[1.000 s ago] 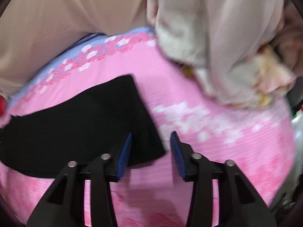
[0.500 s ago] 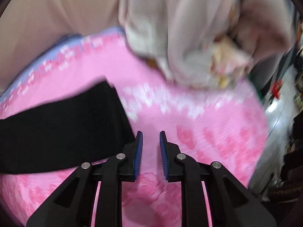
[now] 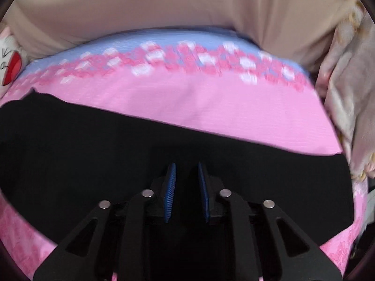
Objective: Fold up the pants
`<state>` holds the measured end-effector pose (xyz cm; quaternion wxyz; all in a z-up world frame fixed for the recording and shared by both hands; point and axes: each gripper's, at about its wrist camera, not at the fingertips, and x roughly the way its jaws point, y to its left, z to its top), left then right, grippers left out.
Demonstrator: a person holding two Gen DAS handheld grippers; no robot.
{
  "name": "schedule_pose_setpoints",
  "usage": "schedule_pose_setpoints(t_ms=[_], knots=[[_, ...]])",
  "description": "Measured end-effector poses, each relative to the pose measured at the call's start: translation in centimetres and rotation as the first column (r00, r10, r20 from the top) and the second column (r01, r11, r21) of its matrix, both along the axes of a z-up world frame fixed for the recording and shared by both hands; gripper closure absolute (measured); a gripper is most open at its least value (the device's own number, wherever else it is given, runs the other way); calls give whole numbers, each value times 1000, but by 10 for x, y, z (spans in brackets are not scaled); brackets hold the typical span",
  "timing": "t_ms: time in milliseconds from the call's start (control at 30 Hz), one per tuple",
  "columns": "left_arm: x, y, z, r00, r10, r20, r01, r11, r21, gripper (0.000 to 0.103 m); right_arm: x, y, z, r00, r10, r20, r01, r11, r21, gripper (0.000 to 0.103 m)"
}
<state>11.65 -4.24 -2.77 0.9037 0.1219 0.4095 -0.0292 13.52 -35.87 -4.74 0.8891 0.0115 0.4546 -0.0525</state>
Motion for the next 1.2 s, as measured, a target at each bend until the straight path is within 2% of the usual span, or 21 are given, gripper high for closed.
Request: schedule_pose_setpoints(t_ms=[33,100,200,300,367,567,767,900,933,1000,1067,1100,1133,1200], knots=[[0,6,-2,1000,10,-3,-10,1000,6,32,0,-7,4,999,-40,-7,40,998,42,83],[0,15,-5,1000,24,-1,-24,1000,10,32,-5,-5,19,997,-82,11,81,995,62,79],[0,25,-8,998,57,14,-58,998,15,32,-12,19,32,999,-32,29,30,998,53,79],[-1,35,-8,996,86,27,-86,996,11,32,-15,66,43,997,56,60,-57,998,12,79],[-3,40,-7,995,97,27,-97,995,6,32,-16,95,48,991,104,82,-106,994,30,77],[-13,62,-7,991,132,32,-133,991,12,32,-13,171,42,972,214,96,-219,975,37,75],[-21,83,-7,985,170,26,-170,985,-3,32,-23,201,38,965,243,97,-248,967,52,75],[-28,84,-4,985,170,27,-170,985,-8,32,-38,175,35,981,167,95,-172,984,46,73],[-29,83,-4,986,165,27,-165,986,-9,32,-45,159,34,987,130,97,-135,990,43,64],[-31,78,-2,987,160,29,-159,987,-12,32,-59,127,32,992,56,110,-59,998,21,55],[-33,71,0,989,148,27,-148,989,-19,32,-76,83,32,992,-49,113,52,998,-24,53],[-33,69,1,989,143,25,-142,990,-24,32,-81,63,33,989,-93,112,98,994,-37,51],[-33,63,1,991,132,20,-132,991,-32,32,-88,39,35,983,-145,113,152,987,-50,42],[-34,54,2,993,120,12,-120,992,-45,32,-107,-19,39,954,-270,126,283,954,-102,32]])
